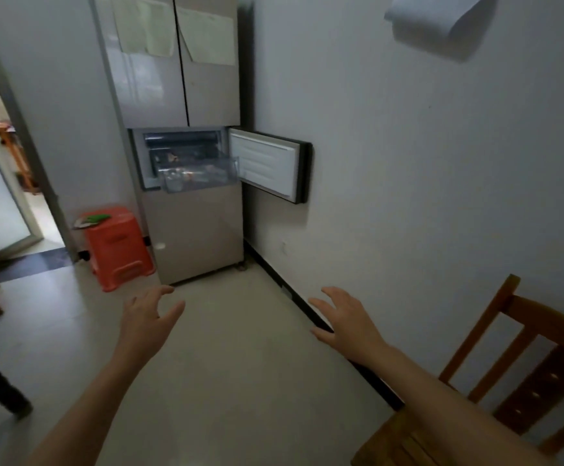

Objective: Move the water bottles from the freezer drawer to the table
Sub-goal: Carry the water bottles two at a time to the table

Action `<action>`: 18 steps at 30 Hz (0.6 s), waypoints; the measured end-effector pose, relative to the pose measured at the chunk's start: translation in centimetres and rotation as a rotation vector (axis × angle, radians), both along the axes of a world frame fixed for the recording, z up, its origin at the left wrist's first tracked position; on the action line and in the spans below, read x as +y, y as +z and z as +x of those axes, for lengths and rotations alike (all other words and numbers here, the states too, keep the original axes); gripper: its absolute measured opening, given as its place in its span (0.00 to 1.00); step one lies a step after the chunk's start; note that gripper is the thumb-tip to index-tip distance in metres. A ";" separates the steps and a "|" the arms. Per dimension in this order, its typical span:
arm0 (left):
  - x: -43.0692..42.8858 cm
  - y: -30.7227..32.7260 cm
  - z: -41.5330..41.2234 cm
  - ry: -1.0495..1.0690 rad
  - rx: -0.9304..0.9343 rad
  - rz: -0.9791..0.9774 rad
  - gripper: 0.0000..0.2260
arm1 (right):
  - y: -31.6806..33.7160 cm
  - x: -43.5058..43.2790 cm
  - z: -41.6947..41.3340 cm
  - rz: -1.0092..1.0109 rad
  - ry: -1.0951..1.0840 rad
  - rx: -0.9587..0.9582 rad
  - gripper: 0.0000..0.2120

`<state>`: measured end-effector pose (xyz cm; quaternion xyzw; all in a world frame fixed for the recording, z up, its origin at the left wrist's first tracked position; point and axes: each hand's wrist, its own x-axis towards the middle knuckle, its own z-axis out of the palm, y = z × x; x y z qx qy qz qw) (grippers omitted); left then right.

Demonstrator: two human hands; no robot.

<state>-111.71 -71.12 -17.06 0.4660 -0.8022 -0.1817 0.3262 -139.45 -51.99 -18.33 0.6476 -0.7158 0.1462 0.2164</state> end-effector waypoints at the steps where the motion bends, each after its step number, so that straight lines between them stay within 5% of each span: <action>1: -1.3 -0.1 -0.4 0.007 0.012 -0.012 0.14 | 0.0 -1.7 -0.6 -0.007 0.007 0.009 0.24; 18: -21.6 -2.2 -11.7 0.017 0.079 0.029 0.13 | -1.4 -24.4 -14.4 -0.029 0.079 0.043 0.24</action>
